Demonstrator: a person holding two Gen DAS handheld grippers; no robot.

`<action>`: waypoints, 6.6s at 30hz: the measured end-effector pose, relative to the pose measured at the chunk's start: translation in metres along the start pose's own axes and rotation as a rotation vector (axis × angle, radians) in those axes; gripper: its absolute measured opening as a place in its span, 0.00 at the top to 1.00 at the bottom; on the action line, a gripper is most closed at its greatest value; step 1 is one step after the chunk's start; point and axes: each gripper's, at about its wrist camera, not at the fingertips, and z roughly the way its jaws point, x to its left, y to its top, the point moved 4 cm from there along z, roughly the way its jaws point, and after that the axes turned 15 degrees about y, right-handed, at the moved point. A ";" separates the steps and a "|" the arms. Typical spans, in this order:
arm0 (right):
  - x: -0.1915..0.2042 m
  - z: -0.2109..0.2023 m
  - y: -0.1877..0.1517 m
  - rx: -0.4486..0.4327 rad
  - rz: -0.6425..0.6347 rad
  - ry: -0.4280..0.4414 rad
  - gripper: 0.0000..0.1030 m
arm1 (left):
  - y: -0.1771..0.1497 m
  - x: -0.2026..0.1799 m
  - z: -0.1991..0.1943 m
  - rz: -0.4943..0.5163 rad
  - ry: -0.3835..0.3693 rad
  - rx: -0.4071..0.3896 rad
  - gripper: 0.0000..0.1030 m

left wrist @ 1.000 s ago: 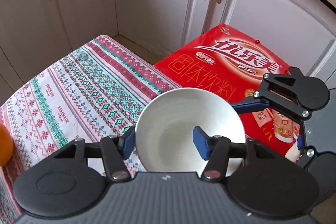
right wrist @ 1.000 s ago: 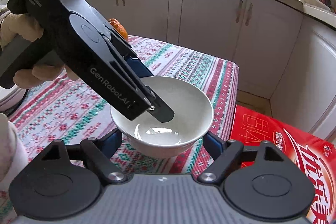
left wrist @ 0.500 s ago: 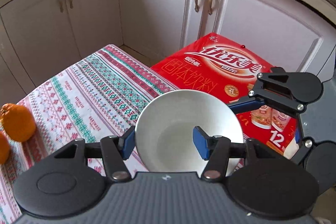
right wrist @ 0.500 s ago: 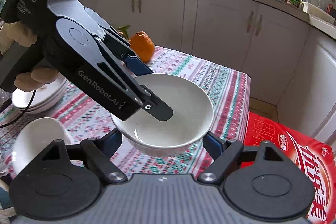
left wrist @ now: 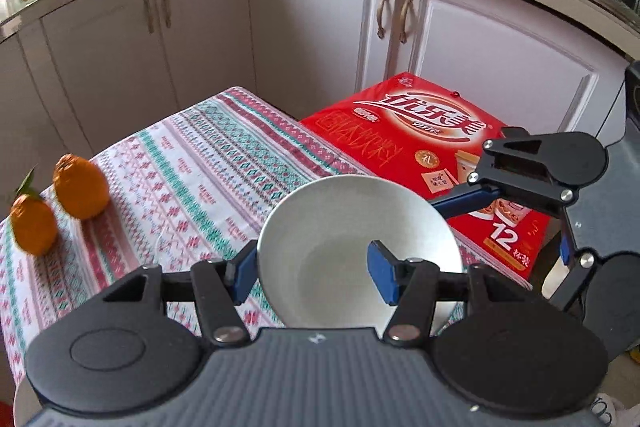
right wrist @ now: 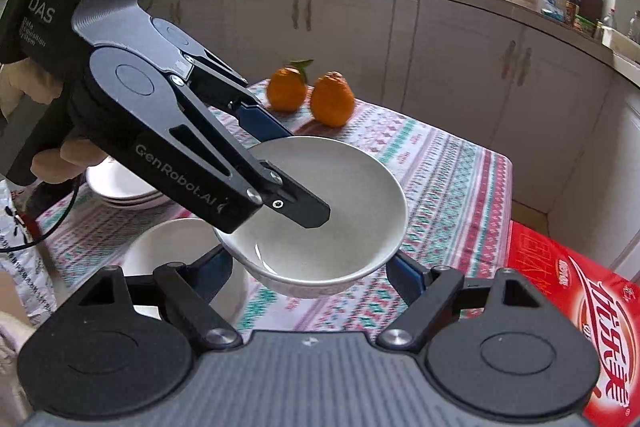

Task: Organize plates and bowls
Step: 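Carry the bowl with the left gripper and lower it onto the stacked bowls, then open the left gripper to release the bowl, then grasp the stack of white bowls from opposite sides with both grippers, then lift the bowl stack with both grippers and lower it onto the plate stack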

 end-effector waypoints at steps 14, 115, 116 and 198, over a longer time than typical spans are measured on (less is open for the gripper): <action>0.053 0.018 -0.008 0.029 -0.031 0.089 0.15 | -0.052 0.015 -0.038 -0.071 0.066 -0.006 0.45; 0.054 0.105 -0.040 0.436 -0.358 0.326 0.14 | -0.140 0.009 0.005 0.368 -0.244 0.032 0.22; 0.055 0.105 -0.037 0.437 -0.362 0.326 0.14 | -0.139 0.011 0.002 0.365 -0.239 0.027 0.22; 0.112 0.245 0.093 0.346 -0.458 0.429 0.00 | -0.180 0.201 -0.033 0.021 0.141 -0.014 0.08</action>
